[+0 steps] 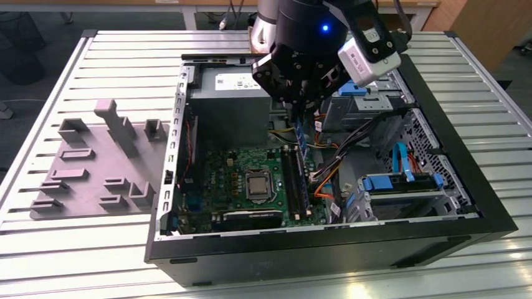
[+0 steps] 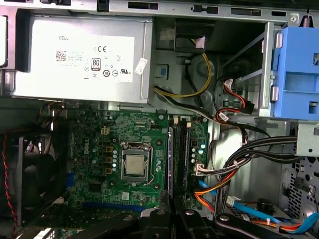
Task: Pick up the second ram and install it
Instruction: 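Insert the second ram into the second slot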
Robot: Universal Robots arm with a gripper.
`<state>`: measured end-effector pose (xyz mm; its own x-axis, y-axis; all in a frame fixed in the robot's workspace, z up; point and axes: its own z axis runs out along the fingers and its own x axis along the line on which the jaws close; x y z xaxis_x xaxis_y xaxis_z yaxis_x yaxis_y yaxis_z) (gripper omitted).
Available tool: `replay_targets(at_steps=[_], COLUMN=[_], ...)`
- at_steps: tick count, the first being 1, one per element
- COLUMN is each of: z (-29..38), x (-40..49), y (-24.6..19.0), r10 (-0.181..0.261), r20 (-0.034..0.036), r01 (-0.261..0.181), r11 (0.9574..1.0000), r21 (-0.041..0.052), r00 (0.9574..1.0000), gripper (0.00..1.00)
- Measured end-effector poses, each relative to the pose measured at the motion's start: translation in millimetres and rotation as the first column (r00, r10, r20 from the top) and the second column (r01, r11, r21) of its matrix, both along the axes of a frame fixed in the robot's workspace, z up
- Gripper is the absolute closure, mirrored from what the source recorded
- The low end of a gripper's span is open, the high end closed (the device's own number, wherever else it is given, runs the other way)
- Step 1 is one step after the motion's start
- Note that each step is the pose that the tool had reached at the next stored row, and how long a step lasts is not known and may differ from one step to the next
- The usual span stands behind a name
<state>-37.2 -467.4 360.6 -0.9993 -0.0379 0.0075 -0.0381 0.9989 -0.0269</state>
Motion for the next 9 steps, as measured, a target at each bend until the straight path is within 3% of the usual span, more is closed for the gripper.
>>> replay_targets(at_steps=[9], z=[-9.3], x=[0.5], y=[0.0], r10=[-0.033], r20=[-0.0007], r01=[0.033], r11=[0.9995], r21=[-0.0001], r00=[0.9995], gripper=[0.86])
